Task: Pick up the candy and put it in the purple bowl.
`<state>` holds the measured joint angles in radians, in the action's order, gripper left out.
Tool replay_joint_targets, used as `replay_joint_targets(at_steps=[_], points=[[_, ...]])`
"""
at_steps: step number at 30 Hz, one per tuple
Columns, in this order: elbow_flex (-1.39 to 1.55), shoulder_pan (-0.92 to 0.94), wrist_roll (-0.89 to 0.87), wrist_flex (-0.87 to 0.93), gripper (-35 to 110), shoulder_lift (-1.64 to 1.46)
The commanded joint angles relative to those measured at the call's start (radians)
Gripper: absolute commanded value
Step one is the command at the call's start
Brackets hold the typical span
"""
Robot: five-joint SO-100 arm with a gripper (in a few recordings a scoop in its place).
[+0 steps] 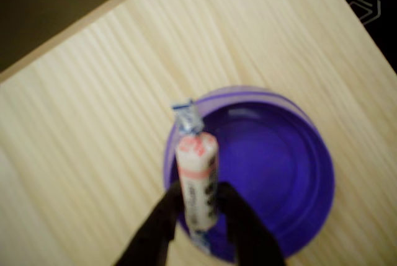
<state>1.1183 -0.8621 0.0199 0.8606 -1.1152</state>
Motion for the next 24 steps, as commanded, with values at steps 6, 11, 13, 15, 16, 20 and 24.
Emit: replay_joint_targets(at_steps=[6,11,13,15,16,20,24], points=[[-0.129,0.057,0.023,0.018,0,-0.020],[-0.126,0.086,0.035,0.035,1,-0.021],[-0.114,0.083,0.034,0.037,1,-0.029],[-0.086,0.071,0.029,0.028,1,-0.048],[-0.072,0.061,0.028,0.023,1,-0.058],[-0.034,0.044,0.021,0.009,3,-0.078],[-0.023,0.041,0.020,0.011,7,-0.086]])
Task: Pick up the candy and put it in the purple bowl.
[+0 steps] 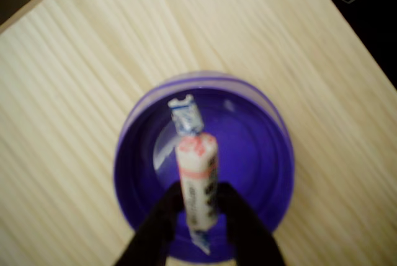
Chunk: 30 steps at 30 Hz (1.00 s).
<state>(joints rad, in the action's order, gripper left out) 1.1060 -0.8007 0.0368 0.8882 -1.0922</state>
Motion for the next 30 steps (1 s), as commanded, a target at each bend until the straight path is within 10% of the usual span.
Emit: replay_joint_targets(at_steps=[1,30], points=[[-0.009,-0.020,0.005,-0.017,7,-0.109],[-0.123,0.106,-0.143,0.247,0,-0.301]])
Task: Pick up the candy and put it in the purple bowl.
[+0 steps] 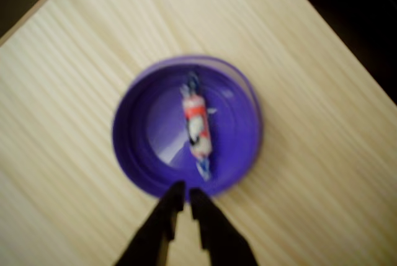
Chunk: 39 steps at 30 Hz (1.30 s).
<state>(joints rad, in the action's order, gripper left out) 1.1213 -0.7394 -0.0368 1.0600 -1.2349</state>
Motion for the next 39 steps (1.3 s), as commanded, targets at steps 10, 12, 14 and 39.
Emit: replay_joint_targets(at_steps=[10,12,14,39], points=[[-0.460,0.275,-0.190,0.426,0,-0.051],[-0.457,0.314,-0.187,0.463,0,-0.083],[-0.434,0.356,-0.184,0.483,0,-0.123],[1.164,0.977,0.005,0.048,-1,-1.482]])
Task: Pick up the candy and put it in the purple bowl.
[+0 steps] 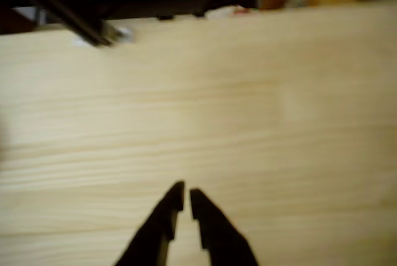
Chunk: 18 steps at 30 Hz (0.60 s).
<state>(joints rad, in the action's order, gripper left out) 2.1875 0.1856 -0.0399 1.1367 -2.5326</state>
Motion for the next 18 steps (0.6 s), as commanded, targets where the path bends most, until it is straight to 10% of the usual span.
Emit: replay_joint_targets(at_steps=[1,18], points=[[0.158,0.069,0.011,-0.037,-1,-0.239],[0.692,0.146,-0.011,0.037,-1,-0.769]])
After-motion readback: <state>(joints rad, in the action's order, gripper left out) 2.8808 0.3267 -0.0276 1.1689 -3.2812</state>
